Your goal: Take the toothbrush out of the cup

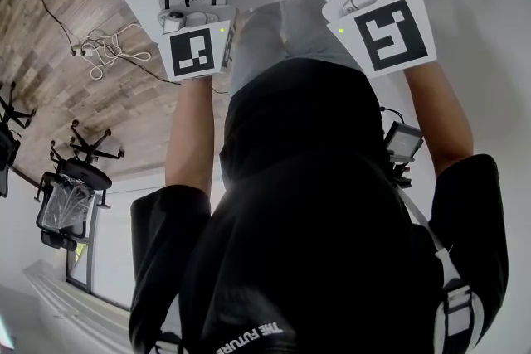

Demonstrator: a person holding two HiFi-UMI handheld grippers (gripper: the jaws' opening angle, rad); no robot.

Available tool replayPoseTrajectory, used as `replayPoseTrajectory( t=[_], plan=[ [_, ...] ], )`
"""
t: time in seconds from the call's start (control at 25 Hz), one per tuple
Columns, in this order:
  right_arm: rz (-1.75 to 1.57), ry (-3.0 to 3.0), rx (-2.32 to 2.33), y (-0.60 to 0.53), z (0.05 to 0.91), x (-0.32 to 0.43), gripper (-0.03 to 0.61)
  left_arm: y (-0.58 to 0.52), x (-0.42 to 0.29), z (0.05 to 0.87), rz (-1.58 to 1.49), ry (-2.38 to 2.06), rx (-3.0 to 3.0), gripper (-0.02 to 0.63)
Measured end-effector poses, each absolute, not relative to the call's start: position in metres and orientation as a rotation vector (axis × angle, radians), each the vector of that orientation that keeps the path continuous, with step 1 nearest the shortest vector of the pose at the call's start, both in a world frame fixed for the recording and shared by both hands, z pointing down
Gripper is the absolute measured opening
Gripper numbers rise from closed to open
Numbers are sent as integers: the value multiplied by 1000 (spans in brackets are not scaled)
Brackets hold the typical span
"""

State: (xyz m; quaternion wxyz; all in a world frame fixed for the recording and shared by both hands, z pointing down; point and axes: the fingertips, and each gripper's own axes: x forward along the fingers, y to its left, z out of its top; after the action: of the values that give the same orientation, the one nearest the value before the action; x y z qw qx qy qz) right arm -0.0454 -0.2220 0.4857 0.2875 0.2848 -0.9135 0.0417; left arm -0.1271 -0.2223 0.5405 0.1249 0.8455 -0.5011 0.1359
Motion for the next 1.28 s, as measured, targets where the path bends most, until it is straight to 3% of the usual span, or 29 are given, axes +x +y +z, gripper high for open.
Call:
replayPoseTrajectory(
  t=[1.28],
  plan=[
    [178,-2487,798,-219,454,-46,46,-224,-131,539,442,-1462,2455,18]
  ],
)
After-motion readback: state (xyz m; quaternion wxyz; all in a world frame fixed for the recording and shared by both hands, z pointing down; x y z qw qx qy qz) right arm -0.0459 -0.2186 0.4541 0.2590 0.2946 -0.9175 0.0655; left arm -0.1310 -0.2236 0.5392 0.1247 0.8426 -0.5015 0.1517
